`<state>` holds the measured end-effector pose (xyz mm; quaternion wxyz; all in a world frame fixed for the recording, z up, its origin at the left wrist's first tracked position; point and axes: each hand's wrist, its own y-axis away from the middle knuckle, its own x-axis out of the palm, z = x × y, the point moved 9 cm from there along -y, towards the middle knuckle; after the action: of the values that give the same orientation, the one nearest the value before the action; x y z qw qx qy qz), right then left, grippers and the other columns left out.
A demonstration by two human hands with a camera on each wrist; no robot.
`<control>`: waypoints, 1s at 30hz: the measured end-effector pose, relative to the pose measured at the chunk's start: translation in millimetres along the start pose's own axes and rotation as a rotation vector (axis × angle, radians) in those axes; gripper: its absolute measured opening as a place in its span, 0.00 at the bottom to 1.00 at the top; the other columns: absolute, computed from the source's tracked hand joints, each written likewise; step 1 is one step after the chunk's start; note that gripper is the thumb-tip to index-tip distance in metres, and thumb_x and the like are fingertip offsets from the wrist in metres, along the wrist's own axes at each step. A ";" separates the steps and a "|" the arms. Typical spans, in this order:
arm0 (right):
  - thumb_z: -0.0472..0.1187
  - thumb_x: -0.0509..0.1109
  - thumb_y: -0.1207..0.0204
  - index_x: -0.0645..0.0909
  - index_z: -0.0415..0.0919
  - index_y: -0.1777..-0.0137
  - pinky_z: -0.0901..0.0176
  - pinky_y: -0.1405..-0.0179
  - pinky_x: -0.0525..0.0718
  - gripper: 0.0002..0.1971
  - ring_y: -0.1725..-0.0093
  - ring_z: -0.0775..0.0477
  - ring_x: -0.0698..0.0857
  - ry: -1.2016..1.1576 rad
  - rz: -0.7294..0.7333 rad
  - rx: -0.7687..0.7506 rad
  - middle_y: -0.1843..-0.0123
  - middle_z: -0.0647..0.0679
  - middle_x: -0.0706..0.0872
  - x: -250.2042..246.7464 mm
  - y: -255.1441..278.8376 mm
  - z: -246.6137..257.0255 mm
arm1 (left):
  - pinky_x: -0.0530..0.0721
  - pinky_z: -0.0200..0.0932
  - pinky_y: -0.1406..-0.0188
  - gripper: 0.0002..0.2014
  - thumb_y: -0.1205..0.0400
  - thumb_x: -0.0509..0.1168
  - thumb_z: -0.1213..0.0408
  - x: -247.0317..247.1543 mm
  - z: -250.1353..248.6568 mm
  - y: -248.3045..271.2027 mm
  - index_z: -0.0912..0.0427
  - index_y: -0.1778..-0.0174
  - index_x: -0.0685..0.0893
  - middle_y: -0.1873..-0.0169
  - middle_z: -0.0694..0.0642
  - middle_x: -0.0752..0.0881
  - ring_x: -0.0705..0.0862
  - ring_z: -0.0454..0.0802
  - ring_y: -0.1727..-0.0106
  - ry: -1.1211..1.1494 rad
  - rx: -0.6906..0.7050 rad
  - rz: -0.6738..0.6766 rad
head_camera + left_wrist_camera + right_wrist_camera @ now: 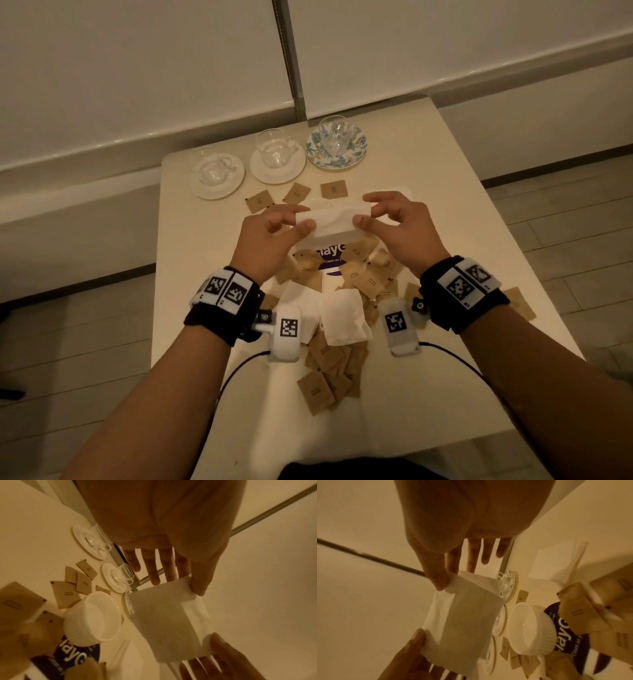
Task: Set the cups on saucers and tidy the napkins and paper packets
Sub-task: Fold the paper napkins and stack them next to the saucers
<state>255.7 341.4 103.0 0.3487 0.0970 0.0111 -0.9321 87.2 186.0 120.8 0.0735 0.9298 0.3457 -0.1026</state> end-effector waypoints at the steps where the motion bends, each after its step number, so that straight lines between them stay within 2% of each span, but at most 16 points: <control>1: 0.41 0.81 0.30 0.84 0.39 0.67 0.64 0.38 0.77 0.10 0.40 0.58 0.85 -0.055 0.018 0.009 0.42 0.56 0.88 1.0 -2.0 2.9 | 0.83 0.43 0.48 0.02 0.23 0.75 0.68 0.4 -2.7 -2.4 0.58 0.61 0.91 0.53 0.50 0.92 0.89 0.46 0.49 0.065 -0.013 0.007; 2: 0.39 0.80 0.29 0.83 0.40 0.68 0.58 0.37 0.80 0.10 0.42 0.54 0.87 -0.124 0.033 0.024 0.44 0.53 0.90 2.4 -3.6 4.8 | 0.84 0.39 0.53 0.02 0.23 0.75 0.67 0.0 -5.2 -4.3 0.57 0.60 0.91 0.58 0.50 0.92 0.89 0.45 0.55 0.097 -0.014 0.004; 4: 0.37 0.79 0.28 0.83 0.42 0.69 0.54 0.47 0.85 0.10 0.55 0.49 0.88 -0.221 0.042 0.055 0.57 0.47 0.91 4.6 -5.7 6.4 | 0.84 0.36 0.58 0.02 0.24 0.75 0.68 -0.5 -7.4 -7.6 0.57 0.60 0.90 0.62 0.51 0.91 0.88 0.44 0.60 0.128 -0.009 -0.013; 5: 0.38 0.79 0.28 0.83 0.43 0.69 0.55 0.54 0.85 0.11 0.61 0.47 0.86 -0.243 0.039 0.068 0.64 0.46 0.88 6.0 -6.0 6.4 | 0.84 0.36 0.59 0.03 0.24 0.76 0.69 -0.3 -7.6 -8.2 0.58 0.58 0.89 0.61 0.52 0.91 0.88 0.44 0.60 0.147 -0.010 -0.019; 7: 0.37 0.78 0.27 0.83 0.44 0.68 0.55 0.61 0.87 0.10 0.65 0.46 0.84 -0.305 0.034 0.105 0.70 0.47 0.86 10.1 -5.2 4.5 | 0.85 0.39 0.60 0.06 0.25 0.76 0.71 2.0 -6.2 -7.7 0.60 0.54 0.88 0.57 0.55 0.91 0.88 0.46 0.58 0.180 -0.023 -0.021; 10: 0.34 0.79 0.27 0.82 0.40 0.60 0.55 0.67 0.87 0.07 0.65 0.46 0.87 -0.365 0.026 0.176 0.64 0.42 0.88 14.8 -2.6 -2.3 | 0.87 0.41 0.59 0.11 0.26 0.76 0.74 3.7 -2.2 -5.1 0.61 0.51 0.86 0.55 0.58 0.91 0.90 0.49 0.57 0.223 -0.054 -0.027; 12: 0.34 0.79 0.28 0.82 0.38 0.55 0.53 0.66 0.88 0.08 0.62 0.44 0.88 -0.377 0.020 0.210 0.59 0.38 0.89 16.6 -0.7 -6.7 | 0.87 0.41 0.63 0.14 0.27 0.77 0.75 2.2 1.4 -4.2 0.58 0.51 0.82 0.59 0.56 0.91 0.90 0.49 0.59 0.250 -0.081 -0.043; 15: 0.35 0.80 0.28 0.79 0.39 0.49 0.54 0.67 0.87 0.13 0.62 0.46 0.89 -0.381 0.017 0.247 0.61 0.43 0.90 17.0 0.7 -12.3 | 0.87 0.42 0.67 0.19 0.28 0.77 0.77 1.9 6.4 -3.8 0.55 0.49 0.79 0.64 0.53 0.91 0.90 0.49 0.62 0.276 -0.118 -0.045; 18: 0.37 0.78 0.26 0.79 0.41 0.41 0.53 0.64 0.88 0.16 0.60 0.46 0.90 -0.344 0.036 0.261 0.60 0.43 0.89 16.3 1.6 -15.6 | 0.87 0.43 0.64 0.21 0.29 0.78 0.77 1.9 7.4 -3.1 0.54 0.46 0.81 0.64 0.56 0.91 0.90 0.51 0.60 0.297 -0.119 -0.023; 21: 0.36 0.76 0.24 0.81 0.41 0.40 0.50 0.59 0.90 0.14 0.57 0.44 0.90 -0.329 0.052 0.264 0.57 0.41 0.91 18.2 3.0 -16.4 | 0.87 0.43 0.59 0.23 0.31 0.79 0.75 3.8 9.2 -3.5 0.54 0.44 0.82 0.60 0.58 0.91 0.90 0.51 0.57 0.288 -0.126 0.013; 24: 0.35 0.74 0.22 0.82 0.38 0.39 0.49 0.58 0.91 0.13 0.58 0.45 0.90 -0.326 0.066 0.259 0.57 0.42 0.91 21.2 4.0 -17.5 | 0.87 0.46 0.57 0.20 0.28 0.78 0.69 6.7 13.2 -3.8 0.56 0.41 0.82 0.58 0.54 0.91 0.90 0.51 0.53 0.280 -0.162 0.019; 26: 0.35 0.74 0.22 0.82 0.39 0.39 0.50 0.58 0.91 0.13 0.58 0.45 0.90 -0.329 0.100 0.268 0.58 0.42 0.91 24.1 4.8 -19.4 | 0.88 0.47 0.57 0.15 0.23 0.75 0.66 5.0 11.0 -4.9 0.56 0.41 0.83 0.62 0.49 0.91 0.89 0.50 0.56 0.228 -0.148 0.005; 28: 0.38 0.74 0.22 0.81 0.41 0.38 0.51 0.55 0.90 0.14 0.53 0.45 0.90 -0.291 0.127 0.281 0.55 0.43 0.90 25.9 5.6 -21.6 | 0.88 0.48 0.57 0.12 0.22 0.74 0.65 4.4 5.5 -6.3 0.54 0.44 0.85 0.66 0.54 0.89 0.88 0.51 0.59 0.167 -0.118 0.028; 30: 0.44 0.75 0.23 0.80 0.45 0.36 0.53 0.46 0.87 0.17 0.46 0.50 0.87 -0.124 0.114 0.228 0.47 0.49 0.87 21.3 3.8 -18.4 | 0.86 0.51 0.55 0.10 0.23 0.75 0.65 4.9 -0.2 -7.8 0.52 0.47 0.86 0.66 0.64 0.88 0.86 0.55 0.60 0.117 -0.097 0.069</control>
<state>245.6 326.3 81.1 0.3879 0.0784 -0.1218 -0.9102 85.7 194.9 119.3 0.1015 0.9409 0.3218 -0.0286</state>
